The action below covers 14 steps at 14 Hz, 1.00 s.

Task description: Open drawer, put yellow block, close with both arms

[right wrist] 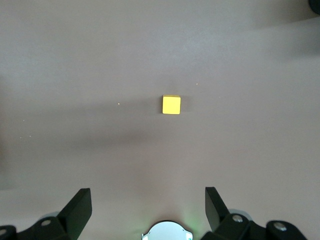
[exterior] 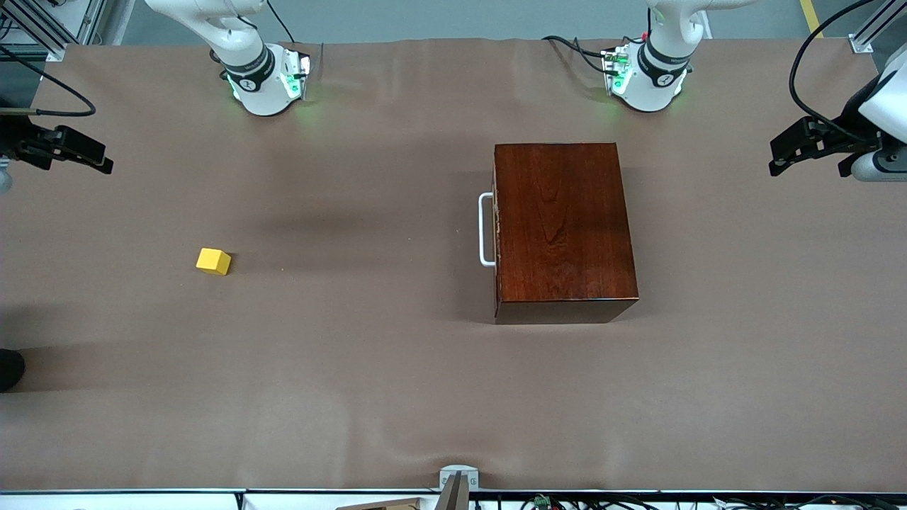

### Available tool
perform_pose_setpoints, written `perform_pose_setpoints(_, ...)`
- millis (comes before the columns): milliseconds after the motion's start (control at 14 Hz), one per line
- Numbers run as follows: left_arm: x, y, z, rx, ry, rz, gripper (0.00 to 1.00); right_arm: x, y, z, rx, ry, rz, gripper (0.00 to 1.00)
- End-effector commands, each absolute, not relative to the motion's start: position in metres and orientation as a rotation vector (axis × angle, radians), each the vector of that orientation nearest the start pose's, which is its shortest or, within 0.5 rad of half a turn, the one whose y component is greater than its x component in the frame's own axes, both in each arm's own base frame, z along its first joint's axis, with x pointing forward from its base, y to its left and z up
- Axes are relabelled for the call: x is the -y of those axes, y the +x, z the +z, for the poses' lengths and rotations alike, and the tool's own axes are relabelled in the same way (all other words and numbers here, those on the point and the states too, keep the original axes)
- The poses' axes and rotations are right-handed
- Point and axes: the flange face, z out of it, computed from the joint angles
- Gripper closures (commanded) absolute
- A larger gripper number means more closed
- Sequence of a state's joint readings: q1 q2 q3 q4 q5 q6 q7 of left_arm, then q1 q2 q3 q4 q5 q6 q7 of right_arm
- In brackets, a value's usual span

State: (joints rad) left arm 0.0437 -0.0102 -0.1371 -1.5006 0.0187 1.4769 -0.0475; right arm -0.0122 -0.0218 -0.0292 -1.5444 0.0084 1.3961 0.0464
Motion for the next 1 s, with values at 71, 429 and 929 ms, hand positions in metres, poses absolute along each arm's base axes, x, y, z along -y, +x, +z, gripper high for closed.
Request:
perform_pose_setpoints(71, 0.046, 0.542, 0.659, -0.064, -3.096, 0.035, 0.0, 0.021, 0.52, 0.638, -0.137, -3.121, 0.194, 0.0)
perform_pose_setpoints(429, 0.052, 0.546, 0.652, -0.078, -3.094, 0.056, 0.0, 0.021, 0.52, 0.638, -0.134, -3.121, 0.194, 0.0)
perform_pose_setpoints(929, 0.229, 0.549, 0.606, -0.207, -3.108, 0.115, 0.0, 0.016, 0.527, 0.643, -0.115, -3.122, 0.156, 0.0)
